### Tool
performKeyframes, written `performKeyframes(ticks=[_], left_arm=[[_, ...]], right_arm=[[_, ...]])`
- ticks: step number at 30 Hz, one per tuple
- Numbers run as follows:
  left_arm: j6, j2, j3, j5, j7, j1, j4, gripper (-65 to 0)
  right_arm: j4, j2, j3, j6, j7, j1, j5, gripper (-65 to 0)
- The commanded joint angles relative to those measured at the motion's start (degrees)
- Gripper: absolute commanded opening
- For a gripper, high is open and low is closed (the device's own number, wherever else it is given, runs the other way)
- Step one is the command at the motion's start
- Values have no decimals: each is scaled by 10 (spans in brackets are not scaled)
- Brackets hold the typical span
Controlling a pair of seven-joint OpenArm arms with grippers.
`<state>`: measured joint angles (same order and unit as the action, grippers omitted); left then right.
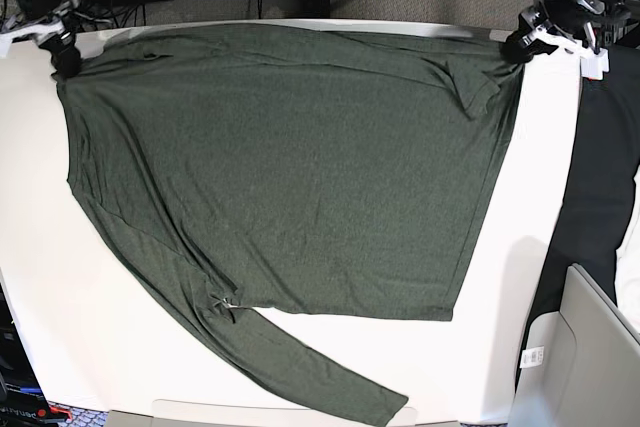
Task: Fold the T-shirt properly
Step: 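Lift the shoulder edge with both grippers and drag it toward the hem, then hold the folded shoulder edge down with both grippers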
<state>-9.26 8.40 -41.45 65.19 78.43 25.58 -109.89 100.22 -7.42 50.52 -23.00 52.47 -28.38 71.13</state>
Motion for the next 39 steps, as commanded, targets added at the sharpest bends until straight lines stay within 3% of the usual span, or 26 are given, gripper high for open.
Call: performKeyframes(ticks=[1,14,24,29,35,39], left_arm=[[12,8,-5,34,6,-19,-11,-650],[12,3,30,28,7,-167,1,-650],[12,-12,55,5,2,-252,106,-650],[12,-12,57,-20,2,-278,153,-646],[17,-11,58,-33,3,-275,155,-550],[17,1,58,-33,3,-272,155,-498]], right_arm=[[9,-9,14,-6,-16,4,14,-644],[-5,-8,18,-6,-16,118,-67,-644],[-80,-4,17,-5,-17,184,-101,-642],[-95,-4,17,-3,-54,195,-120,-639],[-95,-4,17,-2,-56,193,-121,-528],[-90,-4,17,41,-53,185,-118,-477]])
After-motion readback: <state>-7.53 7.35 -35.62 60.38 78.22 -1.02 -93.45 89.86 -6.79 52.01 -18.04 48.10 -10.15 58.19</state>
